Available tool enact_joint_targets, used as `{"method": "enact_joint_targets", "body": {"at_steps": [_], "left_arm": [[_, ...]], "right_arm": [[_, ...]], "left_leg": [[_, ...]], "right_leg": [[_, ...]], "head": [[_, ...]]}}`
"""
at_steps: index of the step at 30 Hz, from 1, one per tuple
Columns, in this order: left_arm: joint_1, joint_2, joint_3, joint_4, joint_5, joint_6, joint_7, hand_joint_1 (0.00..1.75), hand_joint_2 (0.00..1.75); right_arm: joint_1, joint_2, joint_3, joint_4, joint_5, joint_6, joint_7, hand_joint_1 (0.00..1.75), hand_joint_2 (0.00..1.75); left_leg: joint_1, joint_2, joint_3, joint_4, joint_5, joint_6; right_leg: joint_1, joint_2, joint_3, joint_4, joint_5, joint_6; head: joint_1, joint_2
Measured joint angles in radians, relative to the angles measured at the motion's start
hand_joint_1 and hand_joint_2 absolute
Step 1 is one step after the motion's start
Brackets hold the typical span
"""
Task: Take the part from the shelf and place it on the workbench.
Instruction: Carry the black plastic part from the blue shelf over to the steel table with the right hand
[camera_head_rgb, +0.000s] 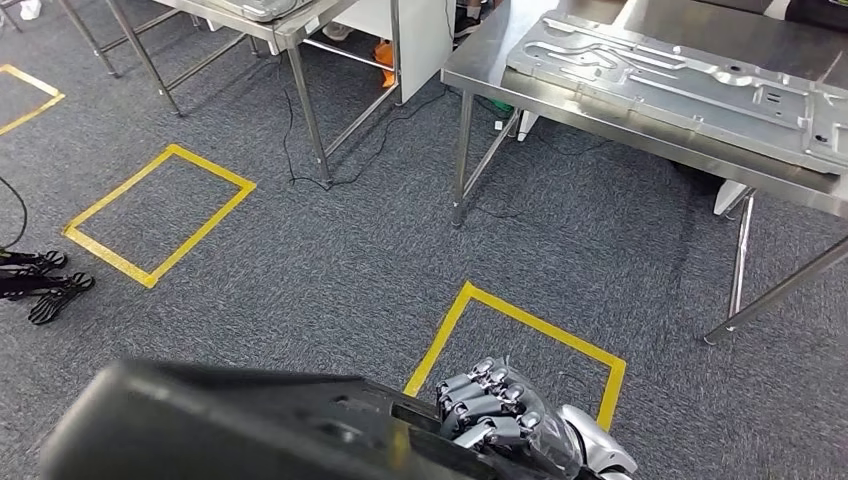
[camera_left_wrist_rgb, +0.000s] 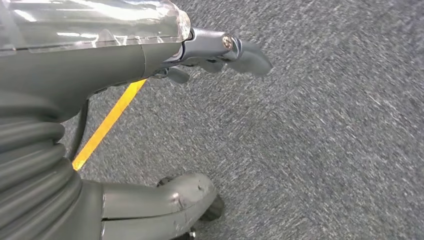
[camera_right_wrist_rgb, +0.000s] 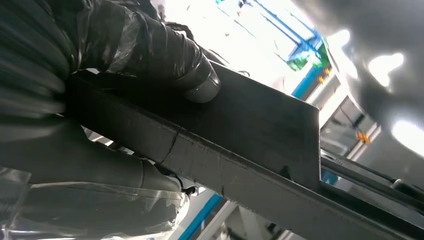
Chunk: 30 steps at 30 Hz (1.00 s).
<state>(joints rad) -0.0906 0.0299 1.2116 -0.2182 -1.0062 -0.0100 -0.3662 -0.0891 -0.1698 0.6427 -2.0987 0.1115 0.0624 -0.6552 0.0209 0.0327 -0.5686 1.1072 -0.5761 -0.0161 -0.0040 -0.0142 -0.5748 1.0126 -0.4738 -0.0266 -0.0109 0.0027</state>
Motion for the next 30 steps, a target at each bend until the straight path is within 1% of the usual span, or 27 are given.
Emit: {"method": "enact_joint_targets", "body": {"at_steps": [1,2,3,4,5,6,7,8,9,10,12,13,14,16,17,18,19,20,22,23,24,25,26,27,28,29,30], "left_arm": [[0.002,-0.001,0.0,0.0,0.0,0.001,0.0,0.0,1.75],[0.005,-0.002,0.0,0.0,0.001,0.001,0.0,0.0,1.75],[0.007,-0.002,0.0,0.0,0.001,0.002,0.0,0.0,1.75],[0.009,-0.003,0.0,0.0,0.001,0.002,0.0,0.0,1.75],[0.009,-0.004,0.0,0.0,0.001,0.002,0.0,0.0,1.75],[0.008,-0.005,0.0,0.0,0.001,0.001,-0.001,0.0,1.75],[0.007,-0.006,0.0,0.0,0.001,0.001,-0.001,0.0,1.75],[0.006,-0.006,0.0,0.0,0.001,0.0,-0.002,0.0,1.75],[0.006,-0.007,0.0,0.0,0.002,-0.001,-0.003,0.0,1.75],[0.006,-0.008,0.0,0.0,0.004,-0.005,-0.005,0.0,1.75],[0.006,-0.01,0.001,0.0,0.009,-0.012,-0.01,0.0,1.75],[0.004,-0.011,0.001,0.0,0.011,-0.016,-0.012,0.0,1.75],[0.002,-0.011,0.001,0.0,0.013,-0.019,-0.014,0.0,1.75],[0.001,-0.012,0.001,0.0,0.014,-0.023,-0.016,0.0,1.75],[0.003,-0.013,0.002,0.0,0.015,-0.023,-0.016,0.0,1.75],[0.004,-0.013,0.002,0.0,0.017,-0.024,-0.016,0.0,1.75],[0.005,-0.013,0.004,0.0,0.018,-0.025,-0.016,0.0,1.75],[0.005,-0.013,0.005,0.0,0.02,-0.027,-0.015,0.0,1.75],[0.004,-0.014,0.007,0.0,0.021,-0.031,-0.013,0.0,1.75],[0.003,-0.015,0.008,0.0,0.022,-0.032,-0.012,0.0,1.75],[0.004,-0.016,0.009,0.0,0.023,-0.033,-0.011,0.0,1.75],[0.003,-0.016,0.009,0.0,0.023,-0.034,-0.01,0.0,1.75],[0.003,-0.017,0.009,0.0,0.023,-0.034,-0.01,0.0,1.75],[0.002,-0.017,0.009,0.0,0.023,-0.034,-0.009,0.0,1.75],[0.0,-0.017,0.009,0.0,0.023,-0.034,-0.009,0.0,1.75],[-0.001,-0.018,0.01,0.0,0.023,-0.035,-0.009,0.0,1.75],[-0.002,-0.018,0.01,0.0,0.023,-0.035,-0.009,0.0,1.75]], "right_arm": [[0.0,0.001,0.0,0.003,-0.008,0.003,0.0,1.75,1.75],[0.0,0.001,0.0,0.006,-0.013,0.006,-0.001,1.75,1.75],[0.0,0.002,0.0,0.009,-0.016,0.01,-0.002,1.75,1.75],[0.0,0.003,0.0,0.012,-0.018,0.014,-0.002,1.75,1.75],[0.0,0.004,-0.001,0.015,-0.019,0.018,-0.002,1.75,1.75],[0.0,0.006,-0.001,0.017,-0.019,0.02,-0.003,1.75,1.75],[0.0,0.007,-0.002,0.019,-0.02,0.021,-0.003,1.75,1.75],[0.0,0.009,-0.003,0.021,-0.02,0.022,-0.003,1.75,1.75],[-0.001,0.01,-0.004,0.023,-0.02,0.024,-0.003,1.75,1.75],[0.0,0.011,-0.005,0.024,-0.02,0.027,-0.003,1.75,1.75],[0.001,0.013,-0.009,0.026,-0.019,0.033,-0.003,1.75,1.75],[0.001,0.014,-0.012,0.026,-0.019,0.035,-0.003,1.75,1.75],[0.001,0.014,-0.015,0.026,-0.018,0.036,-0.004,1.75,1.75],[0.0,0.015,-0.02,0.026,-0.018,0.037,-0.004,1.75,1.75],[0.0,0.015,-0.022,0.027,-0.018,0.037,-0.004,1.75,1.75],[0.0,0.016,-0.024,0.029,-0.017,0.037,-0.003,1.75,1.75],[0.001,0.016,-0.025,0.03,-0.014,0.037,-0.003,1.75,1.75],[0.001,0.016,-0.028,0.032,-0.009,0.036,-0.003,1.75,1.75],[0.001,0.016,-0.035,0.033,0.0,0.034,-0.002,1.75,1.75],[0.0,0.017,-0.039,0.033,0.002,0.033,-0.002,1.75,1.75],[0.0,0.017,-0.042,0.033,0.003,0.033,-0.002,1.75,1.75],[0.0,0.017,-0.045,0.033,0.004,0.033,-0.002,1.75,1.75],[0.0,0.017,-0.047,0.033,0.004,0.033,-0.002,1.75,1.75],[0.0,0.017,-0.049,0.033,0.004,0.033,-0.002,1.75,1.75],[0.001,0.017,-0.05,0.033,0.004,0.033,-0.002,1.75,1.75],[0.0,0.018,-0.051,0.033,0.004,0.033,-0.002,1.75,1.75],[-0.001,0.019,-0.051,0.033,0.004,0.033,-0.002,1.75,1.75]], "left_leg": [[0.001,-0.016,-0.034,0.068,-0.032,-0.002],[0.001,-0.023,-0.069,0.136,-0.057,-0.004],[0.001,-0.026,-0.096,0.18,-0.064,-0.006],[0.001,-0.026,-0.107,0.191,-0.051,-0.007],[0.002,-0.028,-0.1,0.16,-0.018,-0.007],[0.003,-0.033,-0.076,0.097,0.026,-0.007],[0.004,-0.047,-0.051,0.033,0.058,-0.006],[0.006,-0.063,-0.028,-0.022,0.077,-0.003],[0.006,-0.075,-0.015,-0.053,0.084,0.0],[0.005,-0.082,-0.011,-0.062,0.078,0.005],[0.004,-0.069,-0.009,-0.069,0.08,0.016],[0.006,-0.061,-0.007,-0.073,0.082,0.022],[0.008,-0.053,-0.004,-0.077,0.084,0.029],[0.007,-0.035,0.0,-0.082,0.084,0.039],[0.006,-0.025,0.001,-0.082,0.082,0.041],[0.005,-0.015,0.001,-0.082,0.081,0.042],[0.005,-0.004,0.003,-0.082,0.079,0.041],[0.005,0.004,0.006,-0.082,0.076,0.04],[0.004,0.02,0.016,-0.082,0.07,0.035],[0.002,0.026,0.021,-0.081,0.066,0.031],[0.0,0.033,0.024,-0.082,0.063,0.027],[-0.001,0.04,0.027,-0.083,0.061,0.022],[-0.003,0.048,0.029,-0.085,0.06,0.017],[-0.003,0.055,0.032,-0.087,0.058,0.012],[-0.002,0.051,0.033,-0.083,0.052,0.008],[0.0,0.038,0.027,-0.065,0.037,0.004],[0.001,0.019,0.01,-0.025,0.012,0.001]], "right_leg": [[0.0,0.009,0.001,0.0,0.0,-0.004],[0.001,0.02,0.0,0.001,-0.001,-0.006],[0.001,0.031,0.001,0.003,-0.002,-0.006],[0.001,0.042,0.001,0.005,-0.004,-0.006],[0.001,0.053,0.002,0.009,-0.006,-0.005],[0.0,0.064,0.003,0.014,-0.01,-0.002],[0.0,0.074,0.002,0.019,-0.014,0.001],[0.0,0.084,-0.002,0.026,-0.018,0.006],[0.0,0.093,-0.006,0.031,-0.02,0.012],[0.0,0.101,-0.011,0.033,-0.02,0.017],[-0.002,0.112,-0.015,0.033,-0.018,0.028],[-0.001,0.102,-0.018,0.04,-0.024,0.033],[-0.001,0.084,-0.029,0.064,-0.04,0.038],[-0.002,0.039,-0.078,0.166,-0.095,0.047],[-0.004,0.029,-0.112,0.23,-0.122,0.051],[-0.006,0.024,-0.139,0.279,-0.135,0.053],[-0.008,0.021,-0.15,0.295,-0.129,0.055],[-0.009,0.018,-0.142,0.274,-0.105,0.055],[-0.007,-0.005,-0.079,0.148,-0.036,0.049],[-0.002,-0.018,-0.049,0.088,-0.014,0.044],[0.002,-0.029,-0.03,0.049,-0.004,0.039],[0.007,-0.032,-0.024,0.032,-0.005,0.035],[0.01,-0.025,-0.025,0.03,-0.005,0.031],[0.008,-0.016,-0.024,0.026,-0.004,0.025],[0.006,-0.008,-0.021,0.02,-0.001,0.019],[0.003,-0.001,-0.017,0.014,0.002,0.012],[0.0,0.005,-0.013,0.008,0.004,0.005]], "head": [[0.0,0.0],[0.0,0.0],[0.0,0.0],[0.0,0.0],[0.0,0.0],[0.0,0.0],[0.0,0.0],[0.0,0.0],[0.0,0.0],[0.0,0.0],[0.0,0.0],[0.0,0.0],[0.0,0.0],[0.001,0.0],[0.001,0.0],[0.001,0.0],[0.001,0.0],[0.001,0.0],[0.001,0.0],[0.001,0.0],[0.001,0.0],[0.0,0.0],[0.0,0.0],[0.0,0.0],[0.0,0.0],[0.0,0.0],[0.0,0.0]]}}
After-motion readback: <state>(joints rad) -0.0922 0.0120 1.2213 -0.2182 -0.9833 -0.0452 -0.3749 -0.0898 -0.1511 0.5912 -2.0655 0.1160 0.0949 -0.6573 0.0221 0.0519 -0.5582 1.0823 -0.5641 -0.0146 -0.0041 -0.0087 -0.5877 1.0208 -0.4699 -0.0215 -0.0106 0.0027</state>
